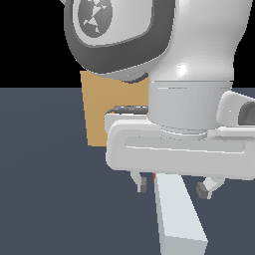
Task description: Insert the peg into the horizontal hole in a box.
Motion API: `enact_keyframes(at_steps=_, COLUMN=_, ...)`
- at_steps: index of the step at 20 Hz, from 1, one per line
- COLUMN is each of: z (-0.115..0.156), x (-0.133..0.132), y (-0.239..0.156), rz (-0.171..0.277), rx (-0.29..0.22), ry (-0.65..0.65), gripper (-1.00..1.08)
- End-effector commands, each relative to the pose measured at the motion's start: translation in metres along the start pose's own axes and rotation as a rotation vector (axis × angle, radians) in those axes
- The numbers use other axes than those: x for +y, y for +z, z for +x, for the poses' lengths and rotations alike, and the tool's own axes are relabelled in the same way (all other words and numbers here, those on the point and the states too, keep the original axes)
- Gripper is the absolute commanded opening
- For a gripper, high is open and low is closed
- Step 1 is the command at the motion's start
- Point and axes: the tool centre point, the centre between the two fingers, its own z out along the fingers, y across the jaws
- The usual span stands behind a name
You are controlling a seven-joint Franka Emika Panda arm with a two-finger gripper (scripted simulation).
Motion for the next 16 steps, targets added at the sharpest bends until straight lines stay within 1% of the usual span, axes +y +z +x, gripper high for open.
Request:
enact_keyframes(at_steps=1, z=0.000, x=-0.001, y=0.013, rz=0.001, rx=0.000, ry=0.000, gripper=1.00)
enact_keyframes(at_steps=4, z=0.000, x=0.000, y=0.022, rz=0.001, rx=0.000, ry=0.000, gripper=1.00)
enact_keyframes(at_steps=8, z=0.000, x=0.001, y=0.023, rz=0.001, rx=0.000, ry=0.000, gripper=1.00)
enact_keyframes(at_steps=9, z=0.000, x=0.001, y=0.023, rz=0.001, rx=0.000, ry=0.000, gripper=-1.00)
enact_keyframes(at_steps=16, z=0.000, x=0.001, y=0.023, rz=0.001, rx=0.000, ry=0.000, gripper=-1.00)
